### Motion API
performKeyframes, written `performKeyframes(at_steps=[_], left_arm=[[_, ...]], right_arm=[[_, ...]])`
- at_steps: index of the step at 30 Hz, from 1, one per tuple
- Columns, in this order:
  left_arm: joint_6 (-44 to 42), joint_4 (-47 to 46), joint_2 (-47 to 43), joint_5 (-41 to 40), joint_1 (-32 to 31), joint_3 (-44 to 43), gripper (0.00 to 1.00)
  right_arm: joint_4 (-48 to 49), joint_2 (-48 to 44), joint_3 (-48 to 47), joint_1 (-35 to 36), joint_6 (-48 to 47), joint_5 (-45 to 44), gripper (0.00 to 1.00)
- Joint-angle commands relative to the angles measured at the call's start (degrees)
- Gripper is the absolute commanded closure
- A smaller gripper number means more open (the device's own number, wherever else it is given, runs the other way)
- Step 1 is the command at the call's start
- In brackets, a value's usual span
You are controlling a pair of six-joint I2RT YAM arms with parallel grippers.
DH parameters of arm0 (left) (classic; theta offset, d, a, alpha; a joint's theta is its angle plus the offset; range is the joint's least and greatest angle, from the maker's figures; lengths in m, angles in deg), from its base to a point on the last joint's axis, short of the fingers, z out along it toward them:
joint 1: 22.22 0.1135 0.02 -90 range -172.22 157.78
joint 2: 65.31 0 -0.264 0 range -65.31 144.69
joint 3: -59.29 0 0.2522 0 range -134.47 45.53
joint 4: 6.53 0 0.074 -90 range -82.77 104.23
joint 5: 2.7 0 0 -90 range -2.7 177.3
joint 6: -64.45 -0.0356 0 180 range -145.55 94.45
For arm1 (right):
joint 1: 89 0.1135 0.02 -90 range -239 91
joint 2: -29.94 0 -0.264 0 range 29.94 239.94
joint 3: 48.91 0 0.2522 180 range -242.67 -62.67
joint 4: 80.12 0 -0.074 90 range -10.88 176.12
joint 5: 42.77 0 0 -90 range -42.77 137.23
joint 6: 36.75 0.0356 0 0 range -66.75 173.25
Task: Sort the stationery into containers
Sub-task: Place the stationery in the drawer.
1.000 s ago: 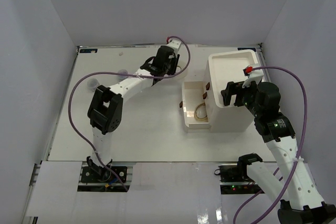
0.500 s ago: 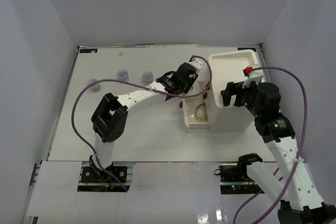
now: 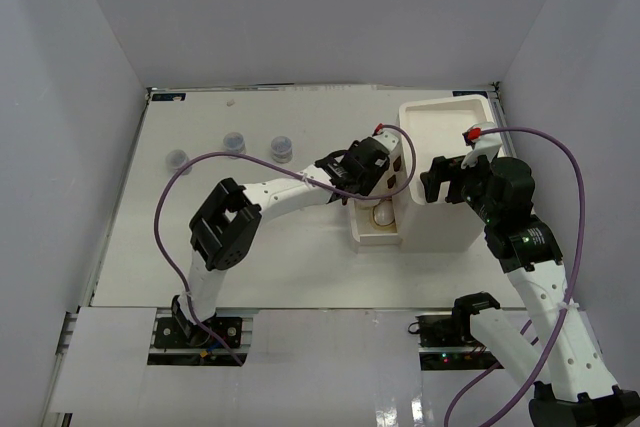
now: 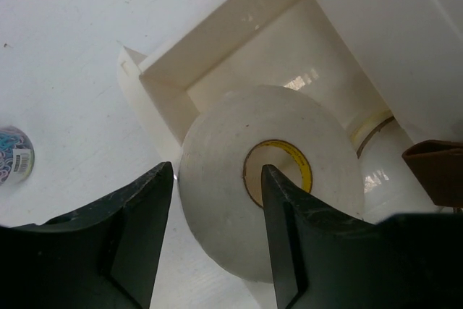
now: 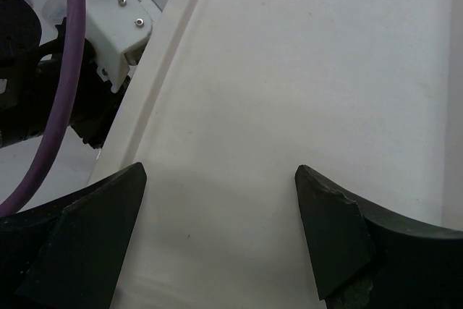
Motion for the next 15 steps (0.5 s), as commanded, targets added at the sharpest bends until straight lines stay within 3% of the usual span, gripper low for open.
performKeyframes(at_steps=[1, 8, 12, 15], left_arm=[[1.5, 0.1, -0.9, 1.4, -0.8, -3.1, 0.36], [4.5, -0.1, -1.8, 2.7, -0.8, -1.8, 0.34], [5.8, -1.4, -6.9, 0.2, -0.6, 1.4, 0.34], [6.9, -3.0, -10.2, 3.2, 0.0, 4.6, 0.34]], right_arm=[[-2.7, -0.5, 0.8, 0.2, 1.0, 0.5, 0.1], [-2.8, -0.3, 0.8, 0.1, 1.0, 0.9, 0.1], [-2.7, -0.3, 0.8, 0.1, 1.0, 1.0, 0.1], [-2.6, -0.2, 1.0, 0.1, 1.2, 1.1, 0.1]])
